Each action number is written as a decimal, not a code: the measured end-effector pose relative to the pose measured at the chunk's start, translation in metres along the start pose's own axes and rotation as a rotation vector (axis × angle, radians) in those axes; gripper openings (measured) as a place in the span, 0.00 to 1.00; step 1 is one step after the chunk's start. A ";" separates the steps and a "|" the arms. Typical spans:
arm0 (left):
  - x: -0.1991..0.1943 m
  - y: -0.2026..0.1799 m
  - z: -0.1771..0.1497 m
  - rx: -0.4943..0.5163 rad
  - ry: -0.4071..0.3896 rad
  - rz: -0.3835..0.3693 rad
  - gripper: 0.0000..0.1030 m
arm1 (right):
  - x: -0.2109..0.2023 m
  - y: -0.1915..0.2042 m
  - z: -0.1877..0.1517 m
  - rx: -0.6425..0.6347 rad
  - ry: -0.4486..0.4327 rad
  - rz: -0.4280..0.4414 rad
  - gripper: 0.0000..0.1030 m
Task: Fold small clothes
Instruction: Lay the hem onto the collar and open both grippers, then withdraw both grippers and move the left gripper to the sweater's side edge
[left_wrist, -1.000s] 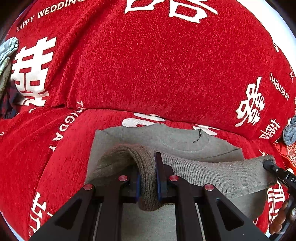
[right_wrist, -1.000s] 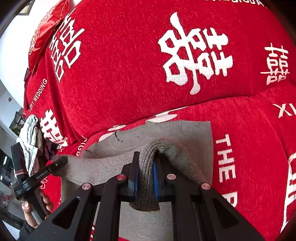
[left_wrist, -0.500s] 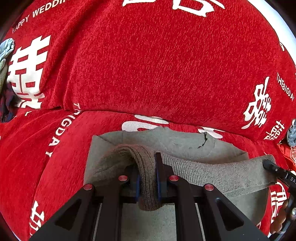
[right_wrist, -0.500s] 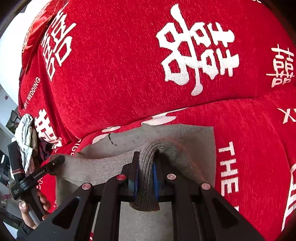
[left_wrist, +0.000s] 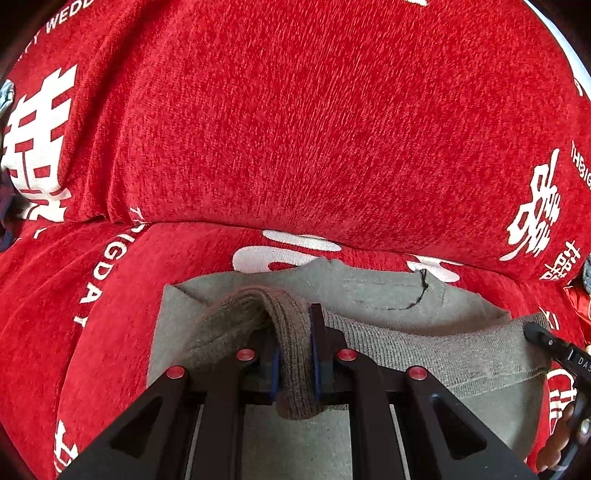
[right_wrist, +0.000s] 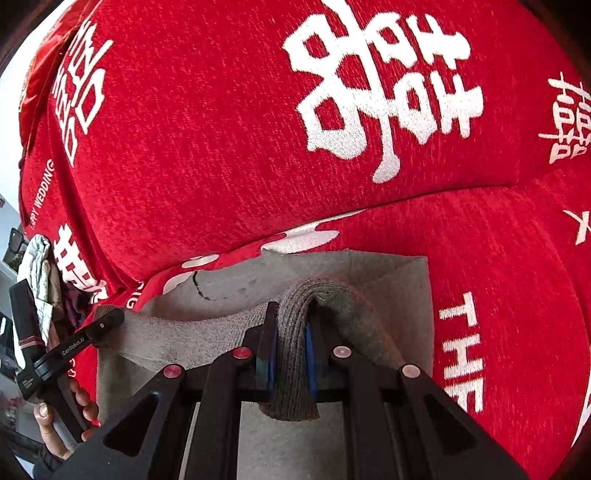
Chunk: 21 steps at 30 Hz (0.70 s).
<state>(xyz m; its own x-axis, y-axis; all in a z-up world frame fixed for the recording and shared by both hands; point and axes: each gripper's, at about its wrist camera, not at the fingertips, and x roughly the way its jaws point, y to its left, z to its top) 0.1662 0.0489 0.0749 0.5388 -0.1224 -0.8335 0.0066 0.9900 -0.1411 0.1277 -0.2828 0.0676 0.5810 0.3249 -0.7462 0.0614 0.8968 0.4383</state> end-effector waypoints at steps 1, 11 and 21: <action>0.003 0.000 0.001 0.000 0.002 0.001 0.14 | 0.003 -0.001 0.001 0.005 0.002 0.000 0.13; 0.044 0.010 -0.005 -0.030 0.133 0.005 0.15 | 0.033 -0.014 -0.001 0.057 0.065 -0.018 0.16; 0.024 0.052 -0.003 -0.214 0.129 -0.108 0.85 | -0.002 -0.024 -0.001 0.102 -0.023 0.014 0.77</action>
<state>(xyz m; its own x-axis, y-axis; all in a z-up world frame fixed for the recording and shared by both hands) 0.1768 0.0970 0.0460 0.4326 -0.2476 -0.8669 -0.1276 0.9350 -0.3308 0.1238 -0.3050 0.0578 0.6006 0.3290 -0.7288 0.1348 0.8567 0.4978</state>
